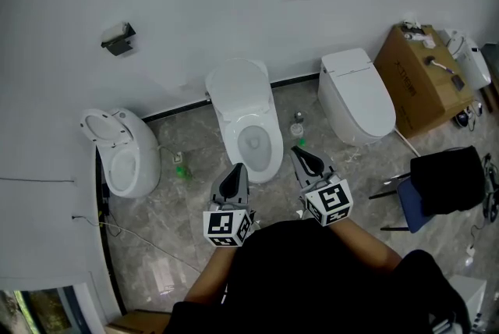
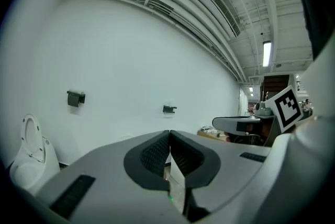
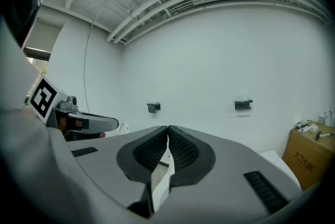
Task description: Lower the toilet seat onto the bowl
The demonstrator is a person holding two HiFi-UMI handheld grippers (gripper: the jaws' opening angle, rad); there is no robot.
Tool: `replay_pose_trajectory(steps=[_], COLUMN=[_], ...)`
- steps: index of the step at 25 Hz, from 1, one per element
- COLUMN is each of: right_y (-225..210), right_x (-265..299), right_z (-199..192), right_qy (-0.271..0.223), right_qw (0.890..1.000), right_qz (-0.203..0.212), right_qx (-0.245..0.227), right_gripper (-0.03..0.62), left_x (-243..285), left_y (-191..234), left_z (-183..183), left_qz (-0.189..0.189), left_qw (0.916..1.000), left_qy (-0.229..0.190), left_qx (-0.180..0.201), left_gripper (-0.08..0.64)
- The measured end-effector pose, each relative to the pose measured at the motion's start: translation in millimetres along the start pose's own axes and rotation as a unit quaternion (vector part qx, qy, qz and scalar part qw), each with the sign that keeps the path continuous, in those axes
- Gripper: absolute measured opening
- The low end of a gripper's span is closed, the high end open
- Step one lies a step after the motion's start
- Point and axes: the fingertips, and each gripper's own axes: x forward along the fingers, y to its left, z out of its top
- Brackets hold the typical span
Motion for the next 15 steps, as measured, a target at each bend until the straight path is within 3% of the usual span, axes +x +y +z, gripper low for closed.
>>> replay_pose_trajectory(steps=[3,8,15], right_y=[-9.3,-24.5,-21.4], right_x=[-4.1,-9.1,-4.0], right_z=[-2.0,-5.0,-10.5], right_qy=[0.002,0.009,0.018], right_qw=[1.0,1.0,1.0], right_qz=[0.004,0.0,0.004], right_qx=[-0.008,-0.015,-0.019], right_gripper=[0.038,0.037,0.037], left_x=[2.4,6.6,3.8], left_y=[-6.2,-9.9,1.1], left_z=[-2.0,-12.8,-19.7], left_qz=[0.003,0.019,0.024], left_qw=[1.0,0.9995,0.9993], left_qy=[-0.002,-0.003,0.009], left_qx=[0.003,-0.026,-0.026], left_gripper=[0.015,0.015,0.015])
